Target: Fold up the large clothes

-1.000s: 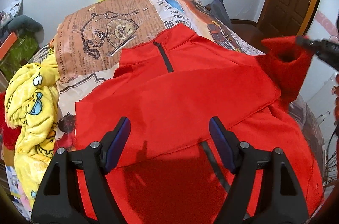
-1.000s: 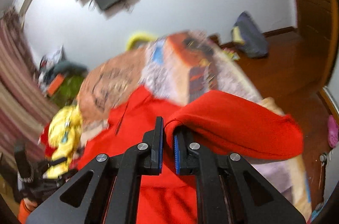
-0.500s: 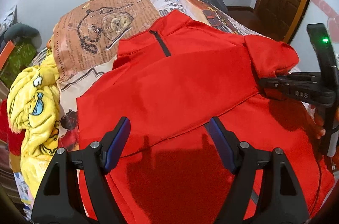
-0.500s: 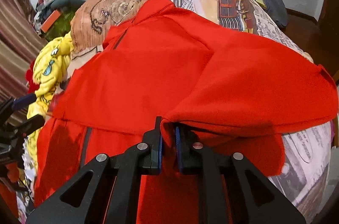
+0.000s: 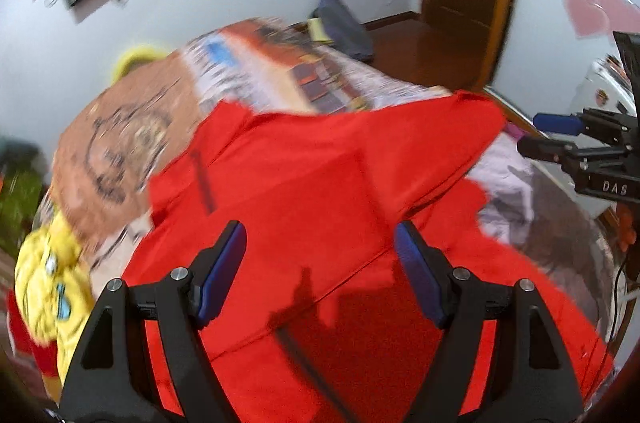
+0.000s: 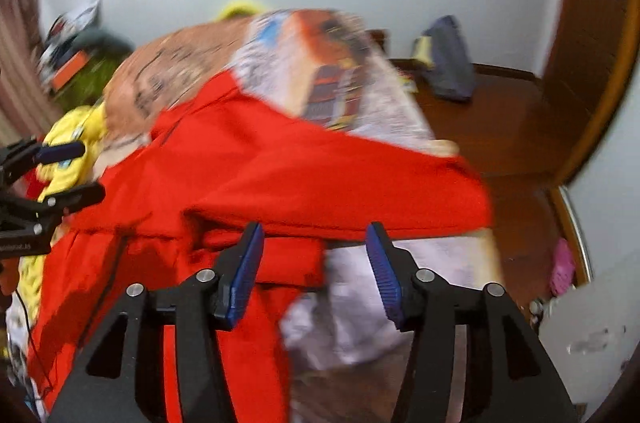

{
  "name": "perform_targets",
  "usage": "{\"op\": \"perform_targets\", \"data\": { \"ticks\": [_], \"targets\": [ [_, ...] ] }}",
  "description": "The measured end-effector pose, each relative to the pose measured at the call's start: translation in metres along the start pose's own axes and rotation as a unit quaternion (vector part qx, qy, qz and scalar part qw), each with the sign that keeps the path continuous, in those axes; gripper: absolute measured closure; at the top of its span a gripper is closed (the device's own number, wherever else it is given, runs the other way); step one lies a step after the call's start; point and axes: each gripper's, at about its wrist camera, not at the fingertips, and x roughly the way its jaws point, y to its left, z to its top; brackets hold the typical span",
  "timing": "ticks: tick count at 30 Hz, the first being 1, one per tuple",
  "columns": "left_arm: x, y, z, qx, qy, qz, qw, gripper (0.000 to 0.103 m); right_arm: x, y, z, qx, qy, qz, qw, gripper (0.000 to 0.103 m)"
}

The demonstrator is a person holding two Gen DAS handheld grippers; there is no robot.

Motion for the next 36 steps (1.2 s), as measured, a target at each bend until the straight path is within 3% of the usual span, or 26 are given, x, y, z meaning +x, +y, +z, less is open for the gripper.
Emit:
{"op": "perform_targets", "data": {
  "ticks": [5, 11, 15, 17, 22, 25, 27, 28, 31, 36],
  "targets": [
    [0.031, -0.050, 0.032, 0.047, 0.012, -0.031, 0.9983, 0.027, -0.012, -0.046, -0.005, 0.041, -0.018, -0.049, 0.998, 0.048],
    [0.087, -0.110, 0.051, 0.096, 0.056, -0.086, 0.9901, 0.027, 0.002, -0.074, -0.018, 0.088, 0.003, -0.063, 0.994, 0.048],
    [0.131, -0.147, 0.055, 0.135, 0.088, -0.100, 0.9817, 0.031, 0.007, -0.085, -0.029, 0.107, 0.014, -0.066, 0.992, 0.048],
    [0.150, -0.156, 0.058, 0.138, 0.104, -0.106, 0.9792, 0.036, 0.006, -0.091, -0.033, 0.113, 0.015, -0.064, 0.991, 0.048],
    [0.181, -0.154, 0.074, 0.092, 0.129, -0.135, 0.9781, 0.040, 0.010, -0.097, -0.039, 0.118, 0.018, -0.060, 0.991, 0.048],
    [0.190, -0.152, 0.083, 0.073, 0.121, -0.135, 0.9808, 0.060, 0.014, -0.096, -0.039, 0.111, 0.024, -0.064, 0.991, 0.048],
    [0.194, -0.151, 0.087, 0.062, 0.120, -0.132, 0.9821, 0.090, 0.013, -0.093, -0.037, 0.105, 0.025, -0.067, 0.992, 0.048],
    [0.194, -0.149, 0.087, 0.056, 0.117, -0.126, 0.9835, 0.097, 0.013, -0.091, -0.036, 0.102, 0.024, -0.067, 0.992, 0.048],
    [0.185, -0.137, 0.090, 0.033, 0.104, -0.124, 0.9863, 0.099, 0.010, -0.085, -0.034, 0.087, 0.019, -0.070, 0.994, 0.048],
    [0.130, -0.092, 0.101, -0.006, 0.037, -0.117, 0.9924, 0.099, 0.013, -0.072, -0.028, 0.070, 0.020, -0.066, 0.995, 0.048]
  ]
}}
